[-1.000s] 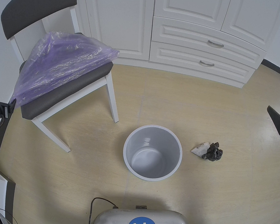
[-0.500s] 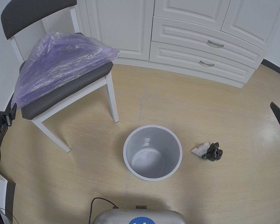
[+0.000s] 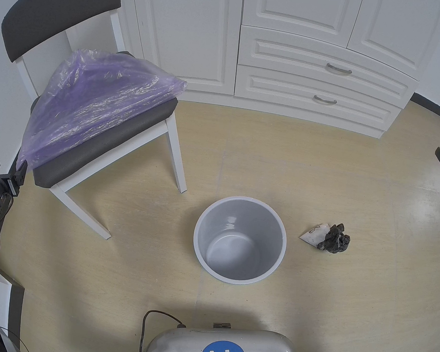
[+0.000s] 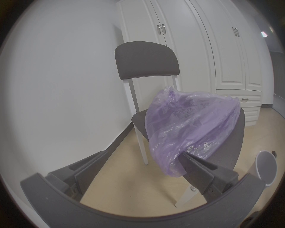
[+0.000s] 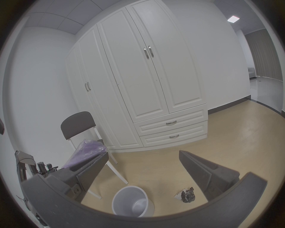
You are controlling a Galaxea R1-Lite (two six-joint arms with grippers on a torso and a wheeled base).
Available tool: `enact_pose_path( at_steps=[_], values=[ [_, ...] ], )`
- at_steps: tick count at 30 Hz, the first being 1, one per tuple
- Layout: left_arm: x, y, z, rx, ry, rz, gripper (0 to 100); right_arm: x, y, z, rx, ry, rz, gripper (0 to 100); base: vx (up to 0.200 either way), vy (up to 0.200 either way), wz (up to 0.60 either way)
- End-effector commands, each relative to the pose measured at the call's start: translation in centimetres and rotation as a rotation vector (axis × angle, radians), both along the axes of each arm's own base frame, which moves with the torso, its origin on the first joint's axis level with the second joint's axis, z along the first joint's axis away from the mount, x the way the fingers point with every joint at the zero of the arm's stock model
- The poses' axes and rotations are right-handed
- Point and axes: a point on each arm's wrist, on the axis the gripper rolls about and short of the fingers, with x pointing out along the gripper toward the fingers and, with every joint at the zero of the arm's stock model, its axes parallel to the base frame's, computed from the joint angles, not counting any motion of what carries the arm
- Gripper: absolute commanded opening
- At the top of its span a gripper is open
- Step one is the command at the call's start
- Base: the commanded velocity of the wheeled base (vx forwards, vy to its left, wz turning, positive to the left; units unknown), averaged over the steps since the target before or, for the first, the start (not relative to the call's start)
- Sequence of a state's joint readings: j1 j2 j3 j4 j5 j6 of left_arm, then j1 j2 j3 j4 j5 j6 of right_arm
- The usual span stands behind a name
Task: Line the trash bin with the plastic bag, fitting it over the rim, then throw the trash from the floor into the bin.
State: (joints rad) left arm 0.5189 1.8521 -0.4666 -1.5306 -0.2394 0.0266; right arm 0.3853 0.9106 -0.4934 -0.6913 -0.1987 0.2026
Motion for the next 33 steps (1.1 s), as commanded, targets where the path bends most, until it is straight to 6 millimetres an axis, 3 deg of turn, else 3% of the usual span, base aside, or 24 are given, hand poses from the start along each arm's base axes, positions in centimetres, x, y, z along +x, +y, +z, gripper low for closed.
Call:
enact_pose_path(
  at_steps=[1, 7, 8, 19, 22, 33],
  values=[
    [0.0, -0.1, 0.4, 0.007, -0.014, -0.005, 100, 0.1, 0.1, -0.4, -0.008, 0.015, 0.006, 100, 0.0, 0.0, 0.0],
    [0.2, 0.0, -0.1, 0.008, 0.003, -0.012, 100, 0.1, 0.1, -0.4, -0.01, 0.015, 0.006, 100, 0.0, 0.0, 0.0],
    [0.2, 0.0, -0.1, 0.009, 0.004, -0.011, 0, 0.1, 0.1, -0.5, -0.012, 0.016, 0.004, 100, 0.0, 0.0, 0.0],
    [0.4, 0.0, 0.1, 0.004, -0.007, -0.016, 0, 0.2, 0.2, -1.4, -0.031, 0.049, 0.012, 100, 0.0, 0.0, 0.0],
    [0.6, -0.2, 0.5, 0.015, -0.024, -0.028, 0, 1.1, 0.9, -2.4, -0.063, 0.093, 0.022, 100, 0.0, 0.0, 0.0],
    [-1.6, -3.2, 1.6, 0.021, -0.029, -0.162, 0, 2.0, 1.1, -1.6, -0.041, 0.097, -0.073, 100, 0.0, 0.0, 0.0]
  ],
)
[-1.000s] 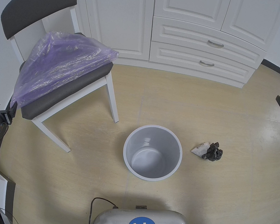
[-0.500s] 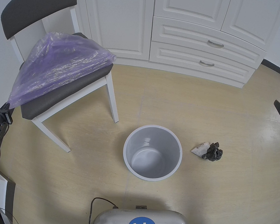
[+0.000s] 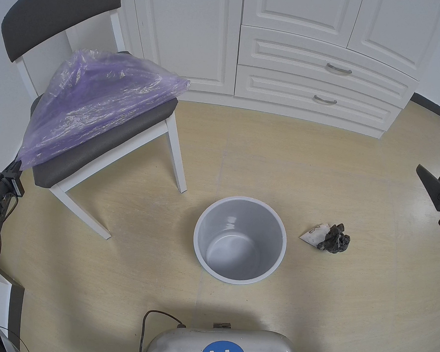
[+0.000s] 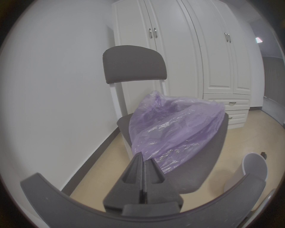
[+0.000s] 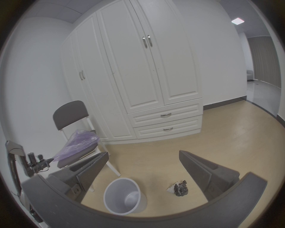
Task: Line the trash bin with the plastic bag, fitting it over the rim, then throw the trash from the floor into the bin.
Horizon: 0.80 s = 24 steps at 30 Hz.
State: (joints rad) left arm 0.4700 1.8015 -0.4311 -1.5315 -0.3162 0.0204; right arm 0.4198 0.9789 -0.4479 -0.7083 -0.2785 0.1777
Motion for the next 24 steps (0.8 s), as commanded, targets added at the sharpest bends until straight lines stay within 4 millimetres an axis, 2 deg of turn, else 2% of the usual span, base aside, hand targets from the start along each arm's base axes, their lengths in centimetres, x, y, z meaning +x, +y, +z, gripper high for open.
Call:
enact_pose_path(
  at_steps=[1, 7, 11, 17, 21, 24],
  values=[
    [-1.3, -1.9, 1.0, -0.01, -0.026, -0.069, 0, 0.6, 0.2, 0.6, 0.012, -0.007, -0.044, 100, 0.0, 0.0, 0.0],
    [-2.2, -4.8, 1.7, -0.036, -0.045, -0.168, 0, 1.7, 0.4, 1.1, -0.018, -0.058, -0.153, 100, 0.0, 0.0, 0.0],
    [-2.2, -5.6, 1.6, -0.035, -0.041, -0.201, 0, 2.6, 0.8, 1.3, -0.066, -0.146, -0.205, 100, 0.0, 0.0, 0.0],
    [-2.7, -6.9, 2.1, -0.029, -0.058, -0.248, 0, 2.4, 0.8, -0.4, -0.226, -0.183, -0.242, 100, 0.0, 0.0, 0.0],
    [-3.5, -8.4, 2.7, -0.025, -0.081, -0.307, 0, 2.3, 1.6, -0.9, -0.249, -0.173, -0.193, 100, 0.0, 0.0, 0.0],
    [-4.3, -10.4, 3.2, -0.024, -0.105, -0.389, 0, 2.6, 2.5, -1.7, -0.25, -0.142, -0.142, 100, 0.0, 0.0, 0.0]
  ],
)
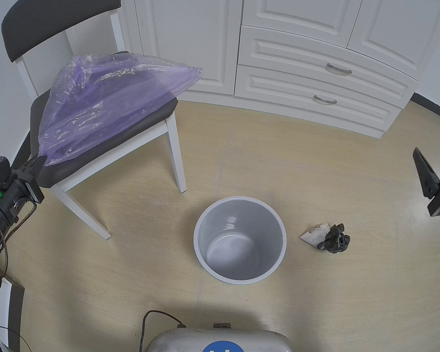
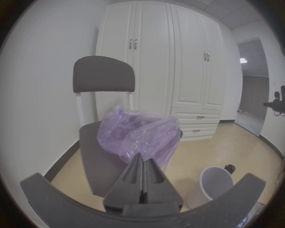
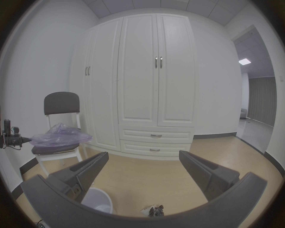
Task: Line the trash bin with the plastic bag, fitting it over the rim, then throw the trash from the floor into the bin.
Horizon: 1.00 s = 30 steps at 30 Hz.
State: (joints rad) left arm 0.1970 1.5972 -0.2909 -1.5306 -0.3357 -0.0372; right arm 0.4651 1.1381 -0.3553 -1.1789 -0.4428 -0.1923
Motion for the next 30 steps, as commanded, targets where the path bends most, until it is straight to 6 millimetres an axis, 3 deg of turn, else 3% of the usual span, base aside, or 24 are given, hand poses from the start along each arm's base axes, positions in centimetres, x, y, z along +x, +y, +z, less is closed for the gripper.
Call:
enact_pose_path(
  at_steps=[1, 7, 8, 10, 13, 16, 22, 30],
  values=[
    [-1.9, -2.9, 1.1, 0.005, -0.051, -0.116, 0, 0.7, 1.7, -1.9, -0.026, 0.082, 0.08, 100, 0.0, 0.0, 0.0],
    [-3.0, -5.5, 1.7, 0.0, -0.082, -0.23, 0, 0.1, 3.1, -2.8, -0.01, 0.12, 0.187, 100, 0.0, 0.0, 0.0],
    [-2.7, -7.3, 2.5, -0.015, -0.113, -0.28, 0, -0.2, 3.4, -3.0, -0.022, 0.13, 0.218, 100, 0.0, 0.0, 0.0],
    [-2.4, -8.0, 2.8, -0.022, -0.124, -0.298, 0, -0.2, 3.6, -3.0, -0.027, 0.132, 0.229, 100, 0.0, 0.0, 0.0],
    [-1.8, -10.6, 3.9, -0.038, -0.139, -0.365, 0, -0.5, 3.6, -3.8, -0.179, 0.179, 0.22, 100, 0.0, 0.0, 0.0],
    [-2.6, -12.2, 4.3, -0.039, -0.148, -0.428, 0, -1.3, 3.0, -4.8, -0.226, 0.215, 0.226, 100, 0.0, 0.0, 0.0],
    [-4.0, -13.3, 4.2, 0.018, -0.076, -0.468, 0, -1.7, 4.9, -4.3, -0.124, 0.217, 0.357, 100, 0.0, 0.0, 0.0],
    [-5.7, -15.6, 4.0, 0.053, 0.14, -0.479, 0, 0.5, 7.8, -5.1, 0.013, 0.32, 0.388, 100, 0.0, 0.0, 0.0]
  ],
)
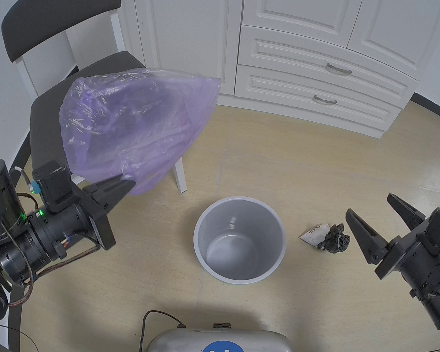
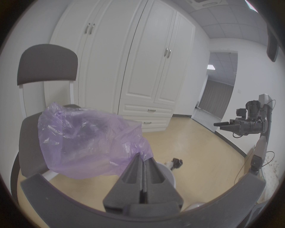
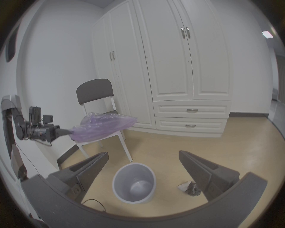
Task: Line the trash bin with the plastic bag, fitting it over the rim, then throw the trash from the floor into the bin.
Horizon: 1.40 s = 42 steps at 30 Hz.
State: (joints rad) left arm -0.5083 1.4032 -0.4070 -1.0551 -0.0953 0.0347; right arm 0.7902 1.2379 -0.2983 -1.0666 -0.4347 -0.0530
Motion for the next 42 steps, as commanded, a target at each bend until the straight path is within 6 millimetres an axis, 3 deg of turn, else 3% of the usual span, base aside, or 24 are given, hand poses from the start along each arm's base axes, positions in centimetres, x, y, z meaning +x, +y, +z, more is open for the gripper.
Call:
enact_pose_path(
  at_steps=[1, 10, 16, 24, 42],
  values=[
    [-1.9, -1.7, 1.6, 0.003, 0.019, -0.016, 0, 1.6, 2.4, -1.2, 0.023, 0.096, 0.016, 100, 0.0, 0.0, 0.0],
    [-2.7, -2.8, 1.6, 0.001, 0.07, -0.057, 0, 1.2, 2.8, -3.2, -0.073, 0.195, 0.052, 100, 0.0, 0.0, 0.0],
    [-4.2, -3.1, 2.0, -0.013, 0.051, -0.122, 0, 1.2, 3.6, -4.0, -0.075, 0.235, 0.076, 100, 0.0, 0.0, 0.0],
    [-6.4, -3.3, 2.4, -0.029, 0.028, -0.211, 0, 1.3, 3.7, -4.0, -0.07, 0.232, 0.079, 100, 0.0, 0.0, 0.0],
    [-7.5, -3.6, 2.0, -0.019, 0.029, -0.269, 0, 1.8, 4.2, -4.2, -0.049, 0.24, 0.079, 100, 0.0, 0.0, 0.0]
  ],
)
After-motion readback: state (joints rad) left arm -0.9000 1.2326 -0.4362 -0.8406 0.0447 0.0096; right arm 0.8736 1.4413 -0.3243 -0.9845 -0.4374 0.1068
